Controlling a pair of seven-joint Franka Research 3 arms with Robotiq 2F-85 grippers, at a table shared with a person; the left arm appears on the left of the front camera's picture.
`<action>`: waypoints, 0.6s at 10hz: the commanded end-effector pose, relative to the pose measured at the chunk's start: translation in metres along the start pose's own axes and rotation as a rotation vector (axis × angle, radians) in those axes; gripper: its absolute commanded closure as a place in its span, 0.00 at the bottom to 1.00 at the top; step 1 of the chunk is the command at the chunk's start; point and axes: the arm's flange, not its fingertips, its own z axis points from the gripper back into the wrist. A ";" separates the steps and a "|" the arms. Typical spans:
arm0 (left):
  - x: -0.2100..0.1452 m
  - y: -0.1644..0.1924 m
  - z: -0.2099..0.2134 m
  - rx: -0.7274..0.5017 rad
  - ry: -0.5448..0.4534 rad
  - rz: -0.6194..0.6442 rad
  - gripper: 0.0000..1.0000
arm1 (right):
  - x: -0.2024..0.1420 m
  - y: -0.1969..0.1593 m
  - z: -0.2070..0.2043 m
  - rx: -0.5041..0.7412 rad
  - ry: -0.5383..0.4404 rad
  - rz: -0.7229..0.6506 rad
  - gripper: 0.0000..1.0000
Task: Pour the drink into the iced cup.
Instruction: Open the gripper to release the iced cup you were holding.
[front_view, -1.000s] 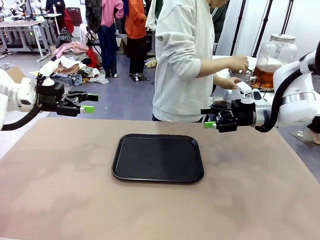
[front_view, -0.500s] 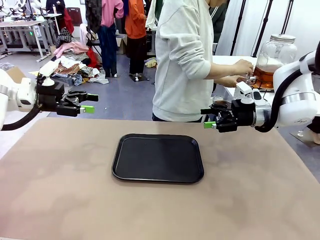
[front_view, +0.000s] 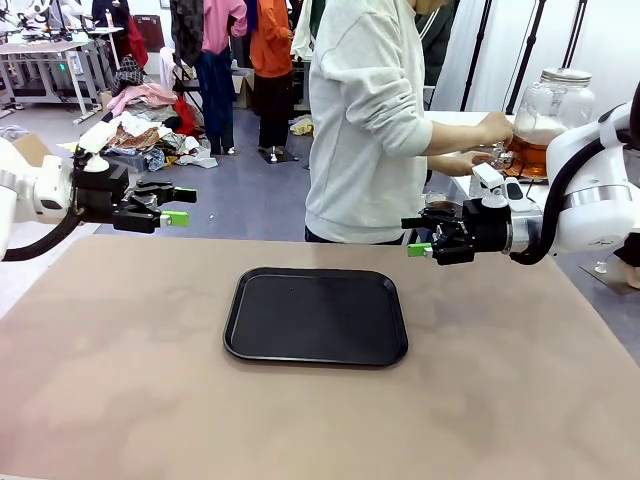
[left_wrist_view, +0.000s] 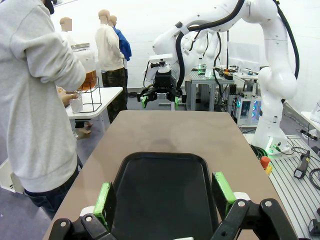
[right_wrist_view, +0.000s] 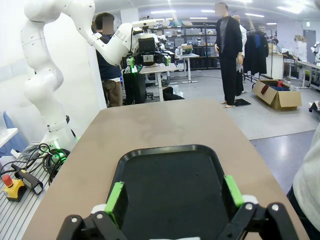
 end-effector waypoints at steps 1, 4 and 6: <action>0.002 -0.001 0.000 0.001 0.001 -0.004 0.00 | 0.002 -0.002 0.000 -0.003 -0.003 0.004 0.00; 0.002 -0.001 0.000 0.001 0.001 -0.004 0.00 | 0.002 -0.002 0.000 -0.003 -0.003 0.004 0.00; 0.002 -0.001 0.000 0.001 0.001 -0.004 0.00 | 0.002 -0.002 0.000 -0.003 -0.003 0.004 0.00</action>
